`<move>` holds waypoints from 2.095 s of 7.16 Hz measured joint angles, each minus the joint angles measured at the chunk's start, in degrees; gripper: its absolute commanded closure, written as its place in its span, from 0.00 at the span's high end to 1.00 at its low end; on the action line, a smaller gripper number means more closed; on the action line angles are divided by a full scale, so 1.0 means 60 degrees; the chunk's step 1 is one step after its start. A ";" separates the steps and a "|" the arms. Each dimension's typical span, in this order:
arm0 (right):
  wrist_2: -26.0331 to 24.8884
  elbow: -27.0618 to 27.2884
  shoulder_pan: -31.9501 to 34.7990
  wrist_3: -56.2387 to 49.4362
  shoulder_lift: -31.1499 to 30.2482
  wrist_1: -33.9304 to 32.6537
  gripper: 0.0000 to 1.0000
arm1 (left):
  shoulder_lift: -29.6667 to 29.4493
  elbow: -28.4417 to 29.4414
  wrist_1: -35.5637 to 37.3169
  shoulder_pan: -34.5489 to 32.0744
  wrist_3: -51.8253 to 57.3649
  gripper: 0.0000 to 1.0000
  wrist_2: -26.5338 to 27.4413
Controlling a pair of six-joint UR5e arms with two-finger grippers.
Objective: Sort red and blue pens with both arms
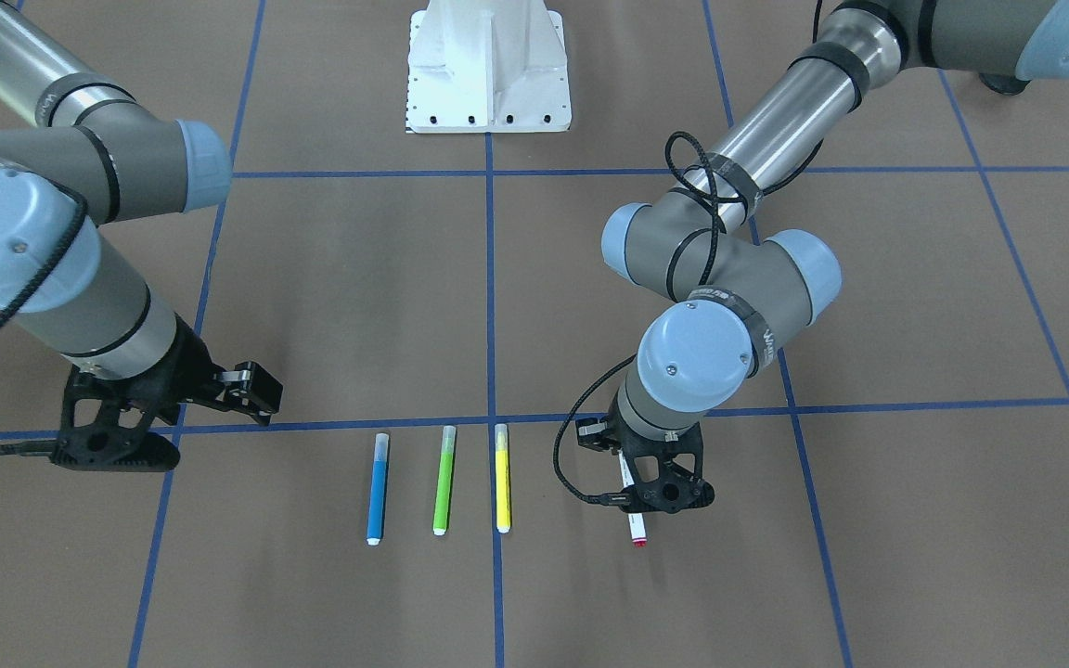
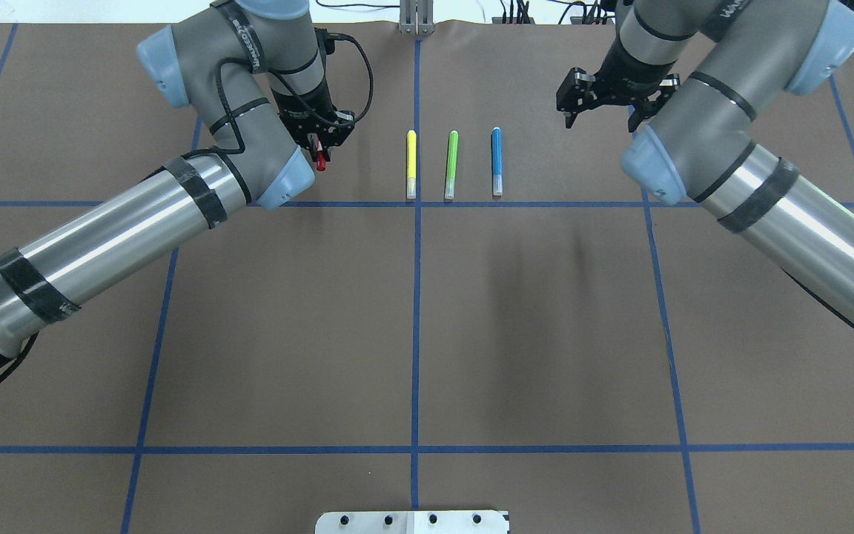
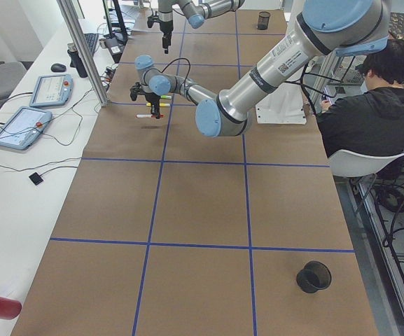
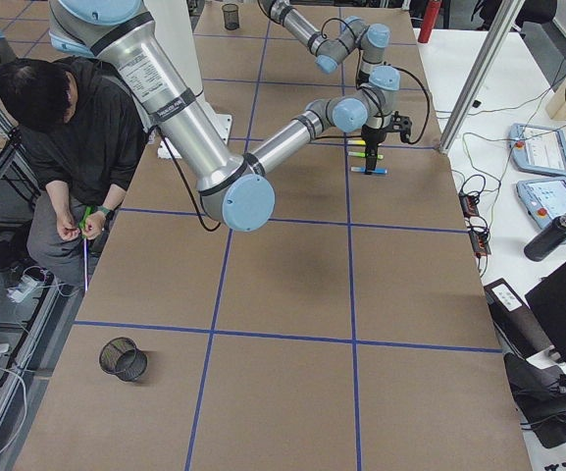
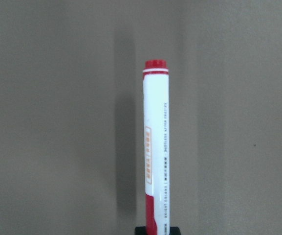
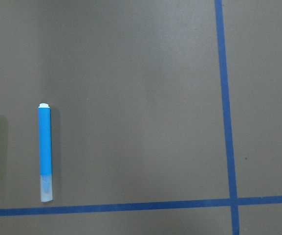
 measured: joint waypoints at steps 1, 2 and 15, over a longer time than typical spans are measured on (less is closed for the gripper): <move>-0.0295 -0.0699 -0.0267 0.0146 0.0463 0.0357 0.98 | 0.0024 -0.0023 0.0080 -0.0277 0.0060 0.00 -0.0135; -0.0479 -0.1356 -0.0486 0.0300 0.0755 0.0926 0.97 | 0.0093 -0.0143 0.0283 -0.0563 0.0101 0.00 -0.0328; -0.1333 -0.3987 -0.1779 0.0467 0.1820 0.2497 0.53 | 0.1480 -0.1837 0.0664 -0.1328 0.0225 0.00 -0.0863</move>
